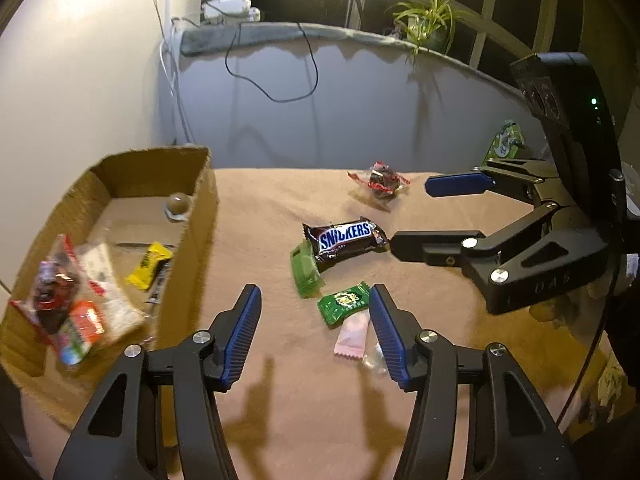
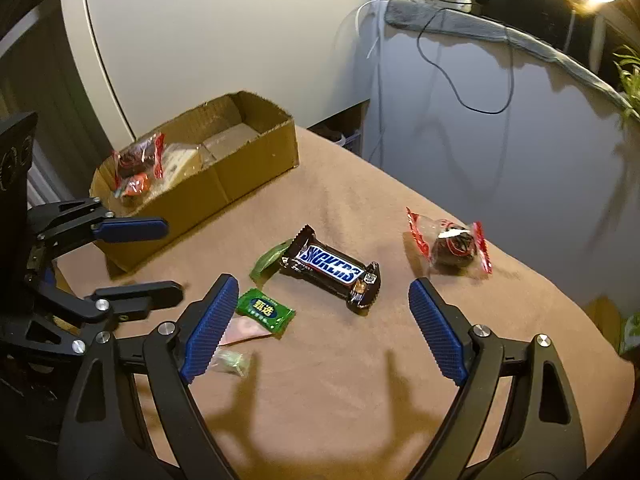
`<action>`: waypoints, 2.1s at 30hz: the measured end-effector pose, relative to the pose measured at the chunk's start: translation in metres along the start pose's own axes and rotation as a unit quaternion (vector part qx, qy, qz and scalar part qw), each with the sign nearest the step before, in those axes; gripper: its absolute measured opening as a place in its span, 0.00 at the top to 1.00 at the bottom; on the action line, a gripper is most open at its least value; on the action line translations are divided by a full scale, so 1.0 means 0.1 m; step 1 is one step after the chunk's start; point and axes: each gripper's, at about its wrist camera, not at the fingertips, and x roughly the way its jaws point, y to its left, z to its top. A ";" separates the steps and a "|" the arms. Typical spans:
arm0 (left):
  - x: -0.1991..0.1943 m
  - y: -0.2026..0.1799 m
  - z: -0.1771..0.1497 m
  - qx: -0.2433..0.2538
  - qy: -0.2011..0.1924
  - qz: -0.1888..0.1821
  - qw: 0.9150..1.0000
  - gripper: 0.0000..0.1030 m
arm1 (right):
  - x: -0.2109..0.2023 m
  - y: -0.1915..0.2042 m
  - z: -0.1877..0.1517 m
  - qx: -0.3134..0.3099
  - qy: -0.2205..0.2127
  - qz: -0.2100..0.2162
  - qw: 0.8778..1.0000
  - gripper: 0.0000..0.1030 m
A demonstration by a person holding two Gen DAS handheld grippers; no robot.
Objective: Organize snacks
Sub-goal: 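Withdraw both tools toward the Snickers bar and green packets, then grasp the Snickers bar with the right tool while the left tool grasps the green packet, then carry the Snickers bar and green packet into the box with both tools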
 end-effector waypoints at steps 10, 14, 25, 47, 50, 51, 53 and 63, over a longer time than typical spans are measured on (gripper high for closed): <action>0.36 0.02 0.12 -0.009 0.033 0.006 0.999 0.58 | 0.45 -0.15 0.07 -0.042 0.036 0.031 0.998 0.32; 0.47 0.07 0.14 -0.012 0.043 0.009 0.999 0.59 | 0.60 -0.14 0.11 -0.064 0.046 0.044 0.996 0.32; 0.67 0.11 0.15 -0.010 0.056 0.015 0.998 0.62 | 0.83 -0.17 0.13 -0.086 0.064 0.051 0.993 0.48; 0.87 0.07 0.15 0.005 0.046 0.038 0.998 0.82 | 0.73 -0.28 0.01 -0.052 0.064 0.016 0.996 0.70; 0.85 0.07 0.13 0.003 0.044 0.037 0.998 0.82 | 0.70 -0.28 0.00 -0.044 0.057 0.015 0.997 0.71; 0.84 0.07 0.13 0.004 0.044 0.037 0.998 0.82 | 0.68 -0.28 -0.01 -0.040 0.054 0.014 0.998 0.71; 0.81 0.07 0.12 0.000 0.043 0.034 0.999 0.82 | 0.63 -0.30 -0.02 -0.033 0.049 0.014 0.998 0.71; 0.43 0.19 0.18 -0.016 0.003 0.018 1.000 0.82 | 0.35 -0.26 0.05 -0.007 0.018 0.016 1.000 0.71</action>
